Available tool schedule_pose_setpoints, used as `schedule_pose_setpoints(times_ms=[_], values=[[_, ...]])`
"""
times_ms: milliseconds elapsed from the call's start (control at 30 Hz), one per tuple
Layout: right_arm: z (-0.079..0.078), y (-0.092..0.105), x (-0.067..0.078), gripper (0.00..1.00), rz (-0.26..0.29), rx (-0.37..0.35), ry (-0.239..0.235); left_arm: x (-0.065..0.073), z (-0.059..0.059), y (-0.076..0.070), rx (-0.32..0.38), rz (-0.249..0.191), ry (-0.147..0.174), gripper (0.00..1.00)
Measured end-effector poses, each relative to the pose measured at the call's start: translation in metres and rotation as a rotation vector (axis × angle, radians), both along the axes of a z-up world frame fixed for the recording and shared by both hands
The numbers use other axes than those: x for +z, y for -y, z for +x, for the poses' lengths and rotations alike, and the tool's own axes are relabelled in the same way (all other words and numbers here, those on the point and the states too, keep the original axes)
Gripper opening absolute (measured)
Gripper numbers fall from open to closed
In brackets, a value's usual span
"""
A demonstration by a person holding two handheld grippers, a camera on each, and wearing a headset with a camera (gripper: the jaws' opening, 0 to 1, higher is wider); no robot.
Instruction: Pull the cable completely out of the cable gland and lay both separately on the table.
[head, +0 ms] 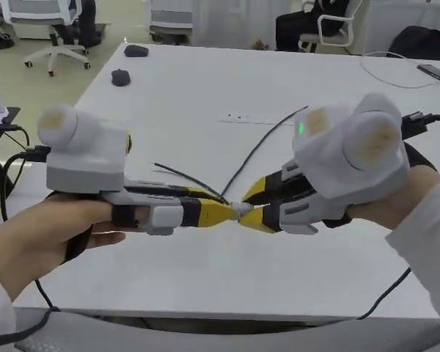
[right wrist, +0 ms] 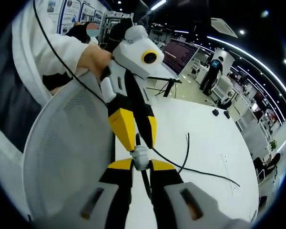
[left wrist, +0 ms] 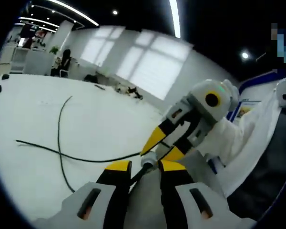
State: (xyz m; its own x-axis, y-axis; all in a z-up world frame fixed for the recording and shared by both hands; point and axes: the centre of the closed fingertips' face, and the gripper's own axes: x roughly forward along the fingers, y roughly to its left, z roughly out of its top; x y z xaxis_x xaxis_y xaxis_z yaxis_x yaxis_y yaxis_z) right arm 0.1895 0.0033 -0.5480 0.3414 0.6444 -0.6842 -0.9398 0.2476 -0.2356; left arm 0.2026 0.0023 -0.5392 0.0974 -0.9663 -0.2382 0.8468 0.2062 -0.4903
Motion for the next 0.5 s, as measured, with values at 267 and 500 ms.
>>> schedule_pose_setpoints(times_ms=[267, 500], values=[[0.000, -0.001, 0.007, 0.11, -0.023, 0.028, 0.059, 0.008, -0.011, 0.003, -0.046, -0.016, 0.057, 0.17], [0.002, -0.003, 0.016, 0.12, -0.020, 0.044, 0.124, 0.016, -0.011, 0.002, -0.025, -0.067, 0.055, 0.16]])
